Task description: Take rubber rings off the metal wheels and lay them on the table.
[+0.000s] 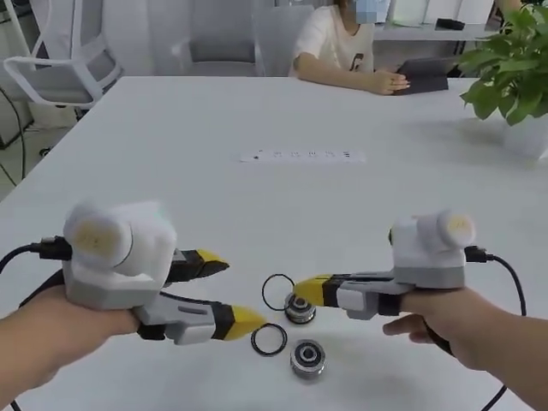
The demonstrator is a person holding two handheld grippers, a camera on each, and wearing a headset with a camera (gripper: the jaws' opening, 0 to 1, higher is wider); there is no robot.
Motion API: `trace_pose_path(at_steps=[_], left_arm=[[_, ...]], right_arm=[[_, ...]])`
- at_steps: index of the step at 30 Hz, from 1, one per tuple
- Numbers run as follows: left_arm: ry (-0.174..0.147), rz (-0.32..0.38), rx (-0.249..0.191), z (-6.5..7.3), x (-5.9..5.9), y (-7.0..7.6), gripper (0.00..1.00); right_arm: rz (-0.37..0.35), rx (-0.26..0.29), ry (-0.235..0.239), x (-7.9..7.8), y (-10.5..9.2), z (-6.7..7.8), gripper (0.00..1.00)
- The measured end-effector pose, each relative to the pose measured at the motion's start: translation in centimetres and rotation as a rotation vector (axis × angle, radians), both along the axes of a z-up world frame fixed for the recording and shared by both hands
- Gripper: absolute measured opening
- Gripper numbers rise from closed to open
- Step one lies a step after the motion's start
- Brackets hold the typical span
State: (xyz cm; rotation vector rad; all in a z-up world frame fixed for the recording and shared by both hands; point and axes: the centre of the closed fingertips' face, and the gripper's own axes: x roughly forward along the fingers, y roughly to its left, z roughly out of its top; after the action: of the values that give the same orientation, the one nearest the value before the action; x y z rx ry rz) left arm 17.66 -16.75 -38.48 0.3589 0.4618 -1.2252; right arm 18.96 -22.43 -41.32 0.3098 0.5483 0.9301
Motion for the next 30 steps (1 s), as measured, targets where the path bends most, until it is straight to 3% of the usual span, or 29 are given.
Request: trace_pose_path(at_steps=[12,30], left_arm=[[-0.005,-0.002,0.022,-0.5,-0.5,1.3,0.59],[-0.002,0.004,0.027,-0.8,-0.7,2.3,0.6]], right_arm=[[0.03,-0.023,0.037,-0.7,0.6,-0.9,0.0],[0.058,-0.08,0.153,-1.7,1.4,-3.3,0.0]])
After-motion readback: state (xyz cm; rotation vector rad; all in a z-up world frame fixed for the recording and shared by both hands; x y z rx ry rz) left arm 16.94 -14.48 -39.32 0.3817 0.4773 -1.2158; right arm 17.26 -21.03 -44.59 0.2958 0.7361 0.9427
